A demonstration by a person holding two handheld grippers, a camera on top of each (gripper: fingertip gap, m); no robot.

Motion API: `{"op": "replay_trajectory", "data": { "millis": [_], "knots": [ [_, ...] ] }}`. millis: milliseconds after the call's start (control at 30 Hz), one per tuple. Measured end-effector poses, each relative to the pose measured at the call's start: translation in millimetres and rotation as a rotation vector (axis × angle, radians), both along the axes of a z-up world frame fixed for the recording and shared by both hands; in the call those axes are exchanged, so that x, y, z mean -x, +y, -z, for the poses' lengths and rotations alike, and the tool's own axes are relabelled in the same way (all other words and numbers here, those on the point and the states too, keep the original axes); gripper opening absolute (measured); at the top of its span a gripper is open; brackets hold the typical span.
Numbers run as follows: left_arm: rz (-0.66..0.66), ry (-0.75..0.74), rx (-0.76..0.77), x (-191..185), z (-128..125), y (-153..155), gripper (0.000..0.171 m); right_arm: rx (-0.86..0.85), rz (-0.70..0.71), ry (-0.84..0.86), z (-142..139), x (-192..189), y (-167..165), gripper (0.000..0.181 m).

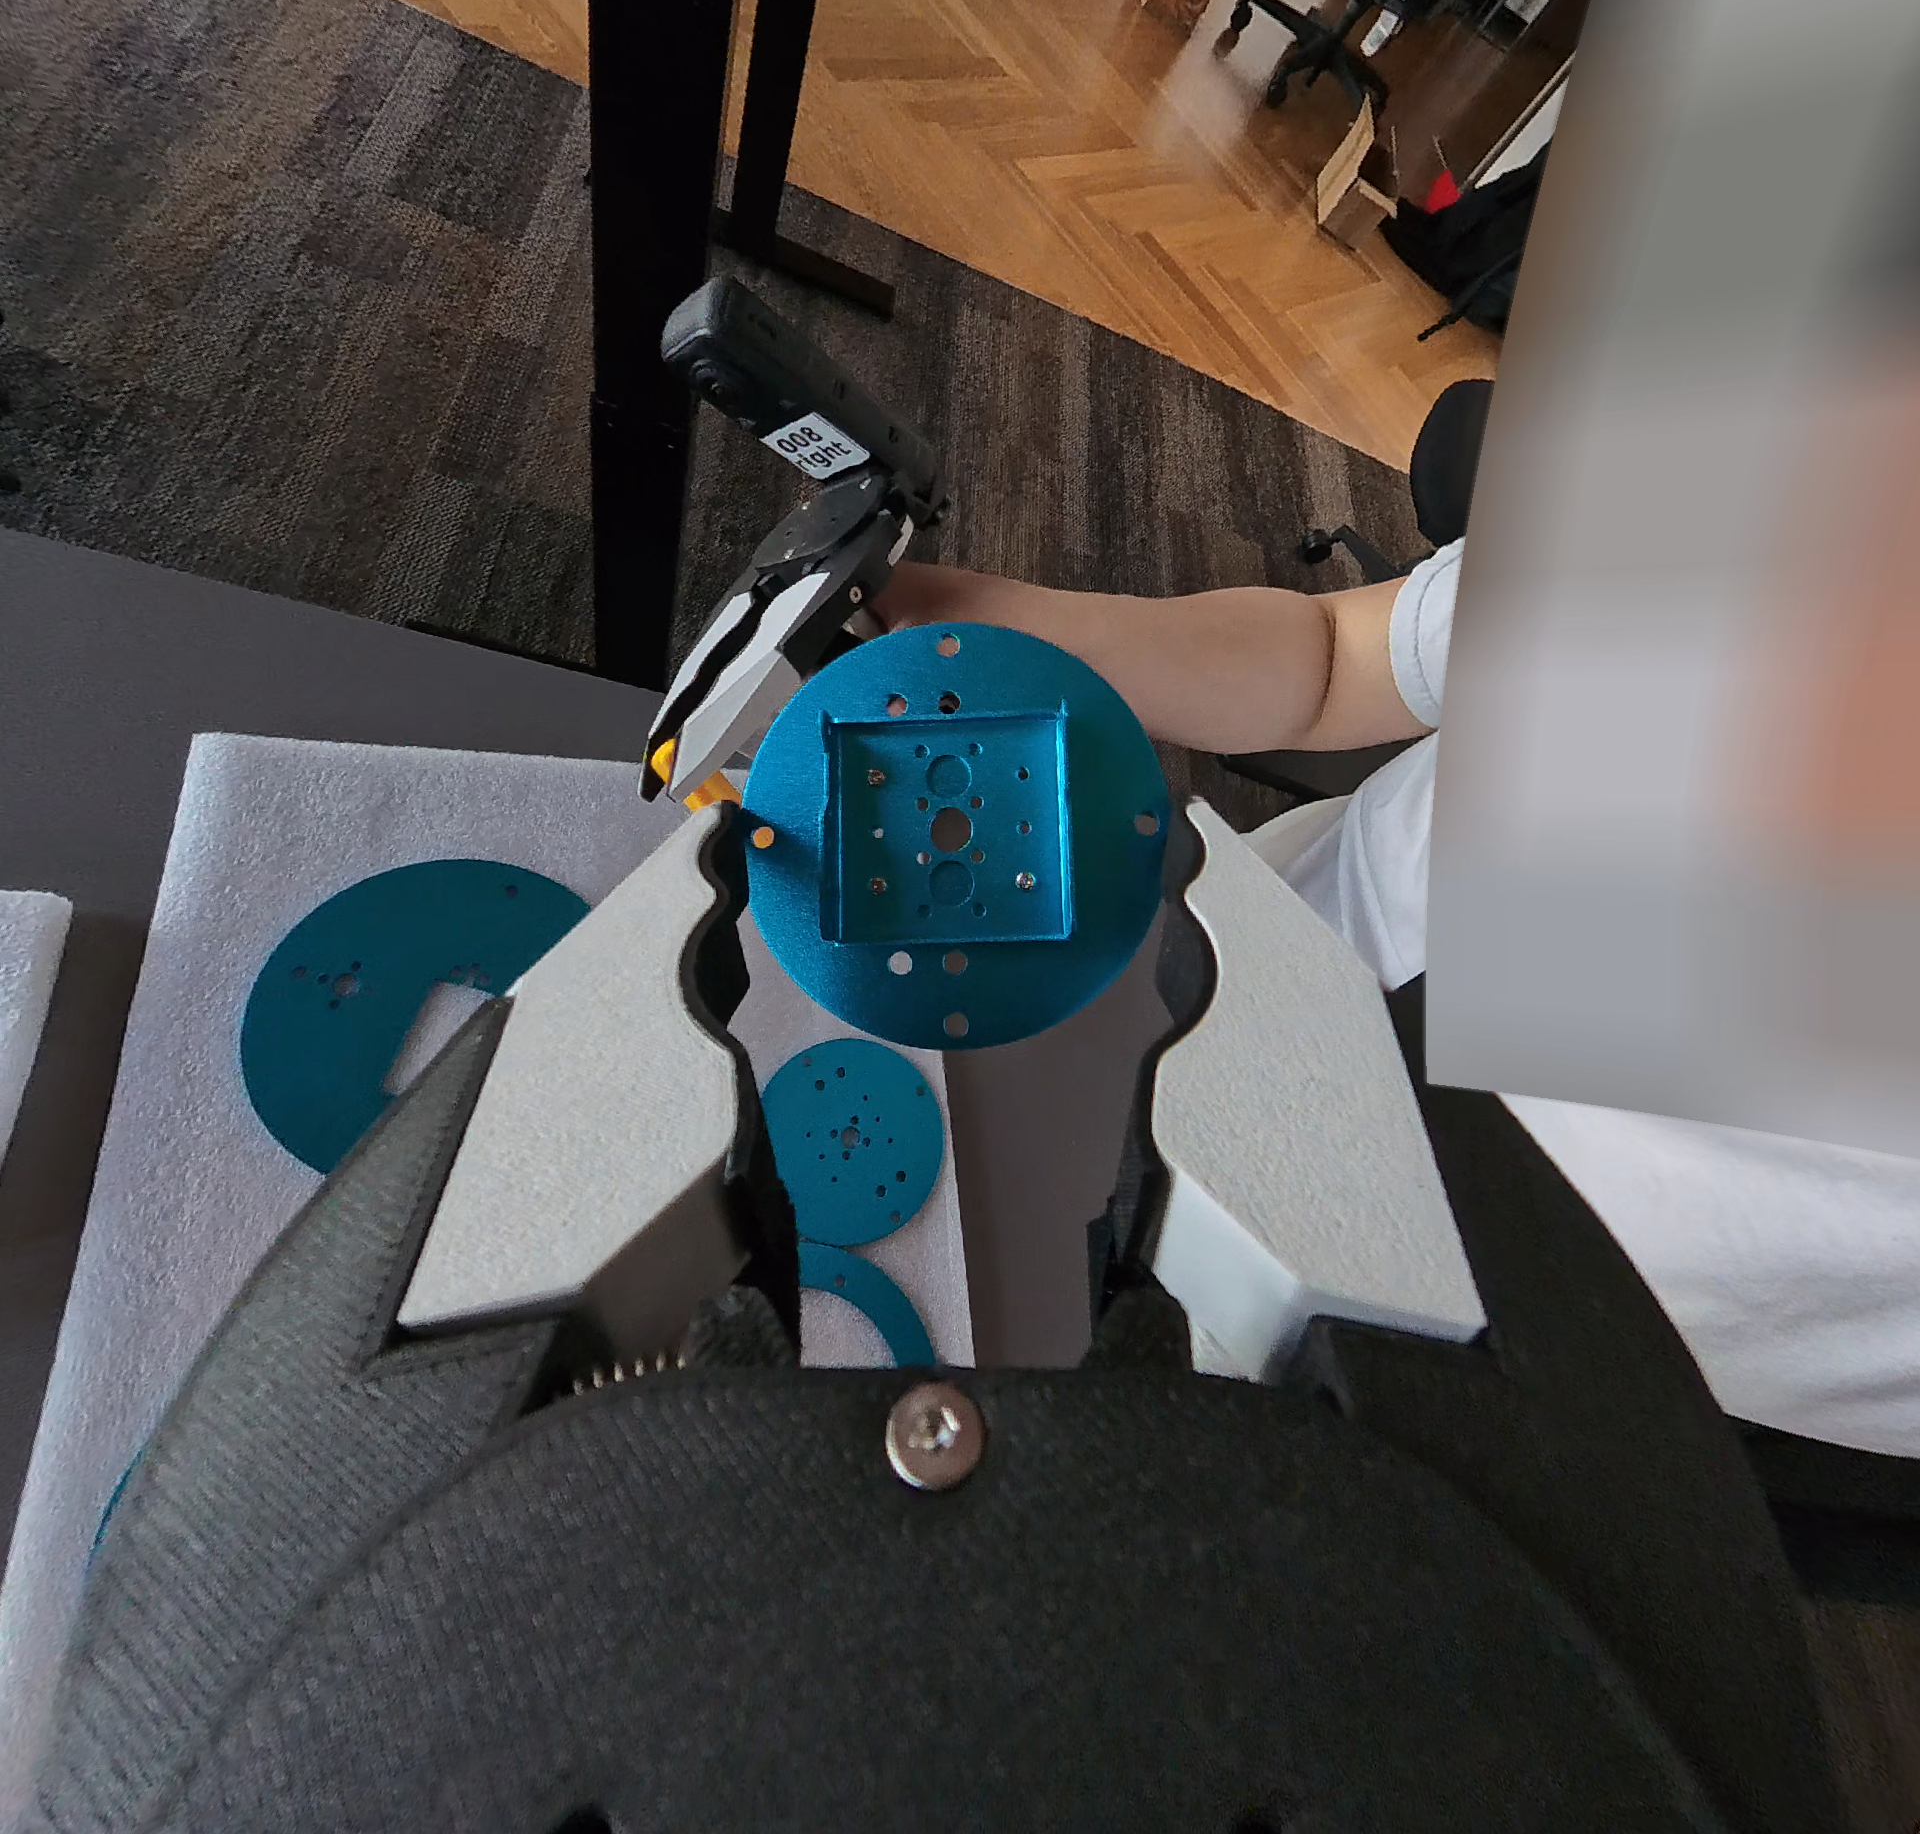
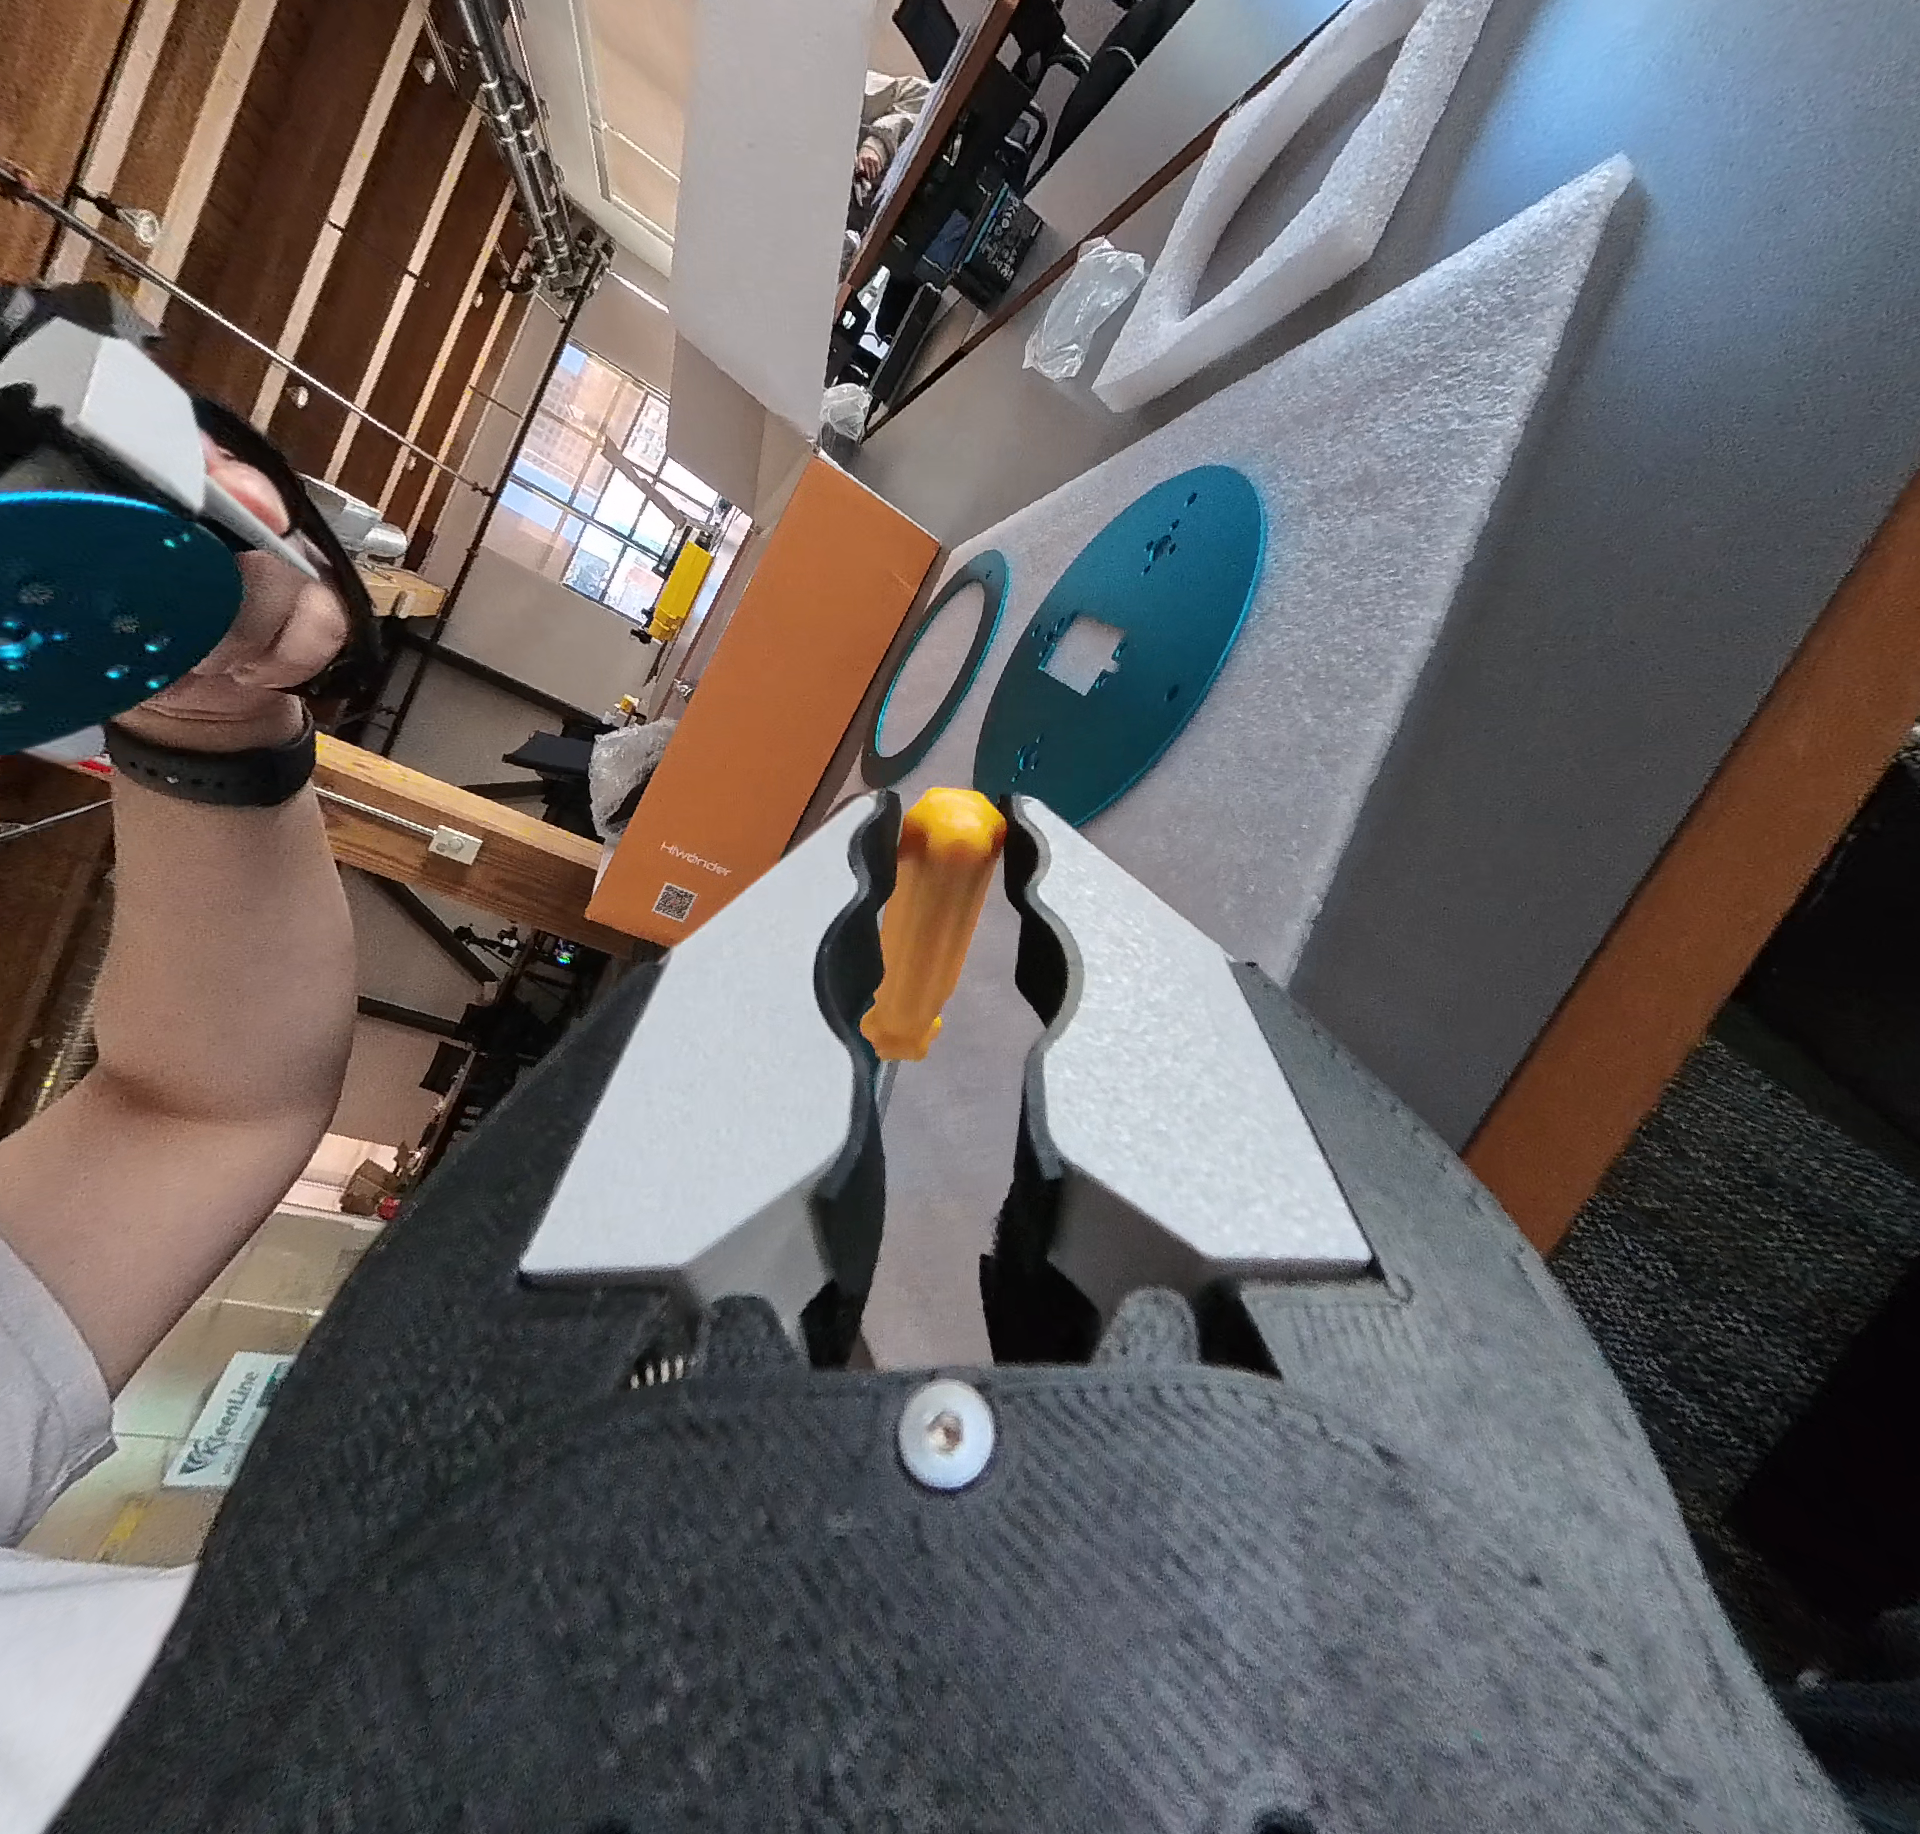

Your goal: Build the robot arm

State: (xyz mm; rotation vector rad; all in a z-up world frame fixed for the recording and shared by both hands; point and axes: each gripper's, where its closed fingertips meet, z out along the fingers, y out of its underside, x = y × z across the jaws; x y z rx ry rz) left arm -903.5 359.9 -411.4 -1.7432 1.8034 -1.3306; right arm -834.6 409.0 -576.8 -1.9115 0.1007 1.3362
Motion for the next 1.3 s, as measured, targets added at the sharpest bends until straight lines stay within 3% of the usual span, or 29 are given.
{"op": "replay_trajectory", "data": {
  "millis": [667, 767, 967, 1133, 1300],
  "knots": [
    [0.039, 0.088, -0.034, -10.4, 8.6, 4.9, 0.080, 0.015, 0.010, -0.124, 17.2, -7.3, 3.3, 0.021],
    [0.033, 0.079, -0.043, -12.9, 15.1, 3.7, 0.080, -0.033, -0.008, -0.109, 4.0, -6.1, -0.8, 0.020],
    [-0.051, 0.068, -0.121, -17.2, 75.2, 4.7, 0.080, -0.228, 0.033, -0.054, -58.1, -23.4, -33.3, 0.018],
    [-0.153, 0.062, -0.220, -30.8, 141.8, 10.9, 0.080, -0.333, 0.042, -0.281, -87.4, -38.6, -59.3, 0.018],
    [-0.117, 0.141, -0.401, -41.6, 196.0, -2.6, 0.080, -0.418, 0.031, -0.416, -114.5, -37.7, -74.3, 0.018]
  ]
}}
